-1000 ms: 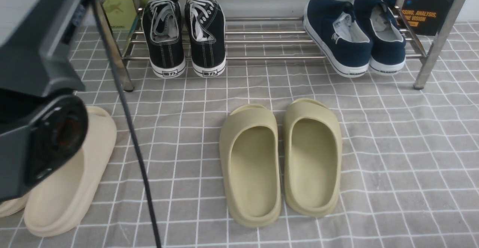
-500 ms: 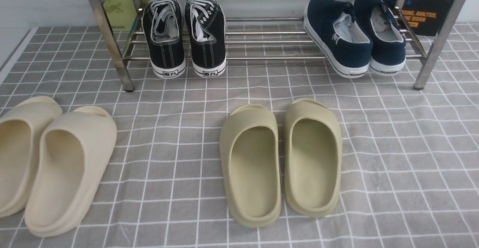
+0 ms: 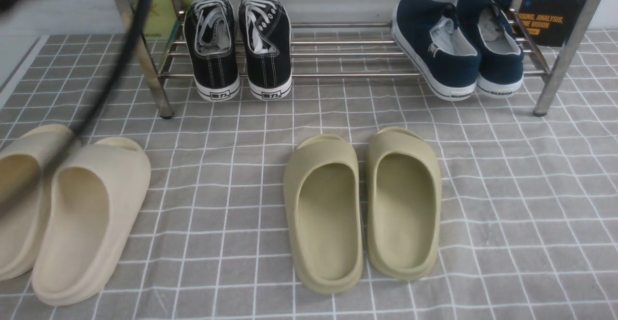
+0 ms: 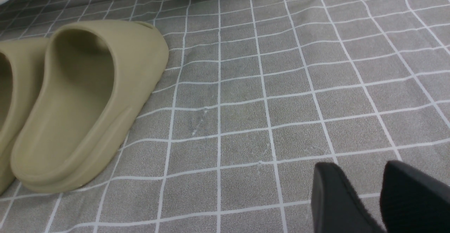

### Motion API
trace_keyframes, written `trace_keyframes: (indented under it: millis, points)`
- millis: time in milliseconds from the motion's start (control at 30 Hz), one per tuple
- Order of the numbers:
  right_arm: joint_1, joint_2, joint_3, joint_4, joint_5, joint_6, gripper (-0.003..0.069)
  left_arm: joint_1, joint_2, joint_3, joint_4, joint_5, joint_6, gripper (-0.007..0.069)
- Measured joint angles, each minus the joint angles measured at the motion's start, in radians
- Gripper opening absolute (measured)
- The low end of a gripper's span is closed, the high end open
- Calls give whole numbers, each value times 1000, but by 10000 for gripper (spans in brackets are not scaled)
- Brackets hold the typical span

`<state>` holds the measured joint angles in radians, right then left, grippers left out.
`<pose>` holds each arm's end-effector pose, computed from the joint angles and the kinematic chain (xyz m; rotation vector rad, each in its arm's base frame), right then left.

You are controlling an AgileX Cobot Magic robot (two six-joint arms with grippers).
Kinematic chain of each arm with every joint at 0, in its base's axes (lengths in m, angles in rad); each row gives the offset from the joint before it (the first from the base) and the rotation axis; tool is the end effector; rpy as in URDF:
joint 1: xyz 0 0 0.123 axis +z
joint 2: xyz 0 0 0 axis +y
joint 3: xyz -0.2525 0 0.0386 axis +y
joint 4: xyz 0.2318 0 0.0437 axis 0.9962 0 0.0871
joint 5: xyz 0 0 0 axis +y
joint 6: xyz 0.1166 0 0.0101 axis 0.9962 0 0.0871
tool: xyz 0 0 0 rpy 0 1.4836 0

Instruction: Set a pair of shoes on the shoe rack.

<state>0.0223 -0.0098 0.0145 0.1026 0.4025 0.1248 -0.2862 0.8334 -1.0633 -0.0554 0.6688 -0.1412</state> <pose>0.0901 0.0067 0.1651 0.1588 1.8870 0.2028 0.1757 -0.0559 0.3909 0.1215 1.9333 -0.3481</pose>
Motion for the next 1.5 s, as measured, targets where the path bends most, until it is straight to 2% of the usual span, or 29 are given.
trace_keyframes:
  millis: [267, 500, 633, 733, 967, 1233, 1333, 1500]
  points:
    - [0, 0, 0, 0, 0, 0, 239, 0, -301, 431, -5, -195, 0, -13]
    - [0, 0, 0, 0, 0, 0, 239, 0, -535, 641, -8, -349, 15, -13]
    - [0, 0, 0, 0, 0, 0, 239, 0, -632, 712, -8, -471, 17, -13]
    - [0, 0, 0, 0, 0, 0, 239, 0, -676, 751, -8, -506, 17, -13]
    - [0, 0, 0, 0, 0, 0, 239, 0, -703, 800, -9, -504, 19, -13]
    - [0, 0, 0, 0, 0, 0, 239, 0, -703, 804, -9, -402, 19, -13]
    - [0, 0, 0, 1, 0, 0, 239, 0, -704, 806, -8, -321, 19, -13]
    - [0, 0, 0, 1, 0, 0, 239, 33, -804, 927, -8, -281, 19, -13]
